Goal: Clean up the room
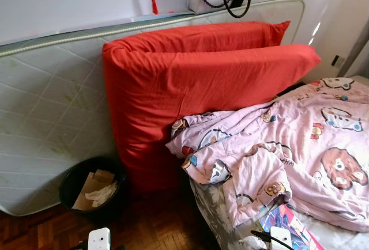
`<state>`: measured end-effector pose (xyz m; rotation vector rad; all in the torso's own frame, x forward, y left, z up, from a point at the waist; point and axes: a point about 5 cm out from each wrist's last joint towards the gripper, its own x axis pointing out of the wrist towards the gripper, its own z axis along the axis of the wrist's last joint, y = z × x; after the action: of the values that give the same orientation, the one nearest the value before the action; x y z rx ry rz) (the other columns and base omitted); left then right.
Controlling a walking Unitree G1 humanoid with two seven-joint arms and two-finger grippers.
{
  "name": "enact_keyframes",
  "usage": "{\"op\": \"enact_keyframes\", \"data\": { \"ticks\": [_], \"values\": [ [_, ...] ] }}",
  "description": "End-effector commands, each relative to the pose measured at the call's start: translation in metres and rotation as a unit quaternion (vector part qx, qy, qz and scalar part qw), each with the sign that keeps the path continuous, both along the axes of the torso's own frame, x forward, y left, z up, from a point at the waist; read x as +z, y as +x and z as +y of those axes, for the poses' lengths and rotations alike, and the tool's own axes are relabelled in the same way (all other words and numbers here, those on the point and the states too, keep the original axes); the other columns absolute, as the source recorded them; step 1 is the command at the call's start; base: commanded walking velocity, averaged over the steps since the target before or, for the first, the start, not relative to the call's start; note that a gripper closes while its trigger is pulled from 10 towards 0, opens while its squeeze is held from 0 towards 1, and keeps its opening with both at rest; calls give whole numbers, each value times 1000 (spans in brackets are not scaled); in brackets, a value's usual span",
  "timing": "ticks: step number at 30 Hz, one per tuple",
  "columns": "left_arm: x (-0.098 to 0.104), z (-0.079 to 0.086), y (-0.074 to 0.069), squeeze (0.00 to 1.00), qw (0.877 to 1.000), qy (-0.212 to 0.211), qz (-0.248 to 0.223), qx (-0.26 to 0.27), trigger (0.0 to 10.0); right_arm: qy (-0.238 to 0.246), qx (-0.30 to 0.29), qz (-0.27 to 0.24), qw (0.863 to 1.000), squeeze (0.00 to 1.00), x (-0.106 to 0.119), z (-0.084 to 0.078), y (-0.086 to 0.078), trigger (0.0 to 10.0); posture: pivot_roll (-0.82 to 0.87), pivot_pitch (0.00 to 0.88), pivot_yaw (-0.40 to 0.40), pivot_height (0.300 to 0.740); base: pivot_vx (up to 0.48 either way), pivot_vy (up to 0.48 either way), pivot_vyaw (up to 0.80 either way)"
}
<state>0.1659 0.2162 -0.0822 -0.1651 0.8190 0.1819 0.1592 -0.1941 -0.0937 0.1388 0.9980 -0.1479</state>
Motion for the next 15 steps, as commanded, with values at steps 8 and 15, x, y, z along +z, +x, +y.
{"op": "enact_keyframes", "data": {
  "ticks": [8,15],
  "values": [
    [-1,2,-2,0,1000,-2,9,3,10000,2,1,2,1000,0,0,1,1,10000,127,0,16,740,0,391,0],
    [-1,2,-2,0,1000,-2,10,3,10000,2,1,2,1000,0,0,1,1,10000,128,0,19,740,0,480,0]
  ]
}}
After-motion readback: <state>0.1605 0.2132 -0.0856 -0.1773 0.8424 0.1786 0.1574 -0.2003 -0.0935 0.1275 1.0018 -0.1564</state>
